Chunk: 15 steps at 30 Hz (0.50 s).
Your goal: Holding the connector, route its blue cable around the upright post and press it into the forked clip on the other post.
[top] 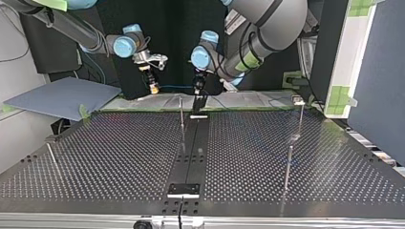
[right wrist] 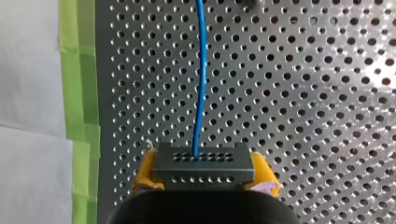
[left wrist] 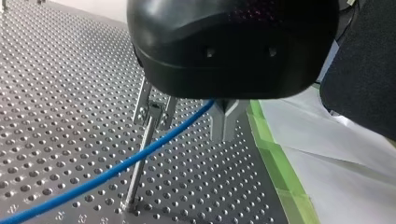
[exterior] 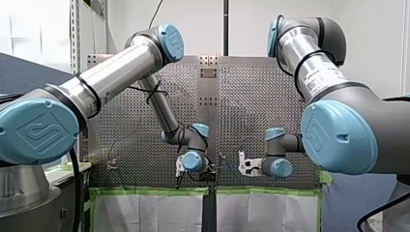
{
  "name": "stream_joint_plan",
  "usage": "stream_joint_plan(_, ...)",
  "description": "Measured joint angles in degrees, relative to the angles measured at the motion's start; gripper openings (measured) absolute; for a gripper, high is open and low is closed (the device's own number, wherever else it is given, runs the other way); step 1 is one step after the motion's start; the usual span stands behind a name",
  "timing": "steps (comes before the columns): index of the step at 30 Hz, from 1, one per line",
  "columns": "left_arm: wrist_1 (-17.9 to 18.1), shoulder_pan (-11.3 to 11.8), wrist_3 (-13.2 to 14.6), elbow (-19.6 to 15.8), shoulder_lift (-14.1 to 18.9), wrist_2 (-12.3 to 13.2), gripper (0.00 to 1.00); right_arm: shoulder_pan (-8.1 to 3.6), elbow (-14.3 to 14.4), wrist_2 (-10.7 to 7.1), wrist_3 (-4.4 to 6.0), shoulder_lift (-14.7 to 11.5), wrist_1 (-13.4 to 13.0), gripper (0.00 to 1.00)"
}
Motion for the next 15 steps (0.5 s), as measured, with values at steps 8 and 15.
stream_joint_plan(8,1.17,-0.85,0.38,0.02,0.01,-1.25,0.0,-0.62,-1.11,0.17,0.06,0.0,1.21,0.02)
stream_joint_plan(15,2.3,-1.47,0.4,0.02,0.0,-2.12,0.0,-1.29,-1.47,0.22,0.19,0.0,1.25,0.02)
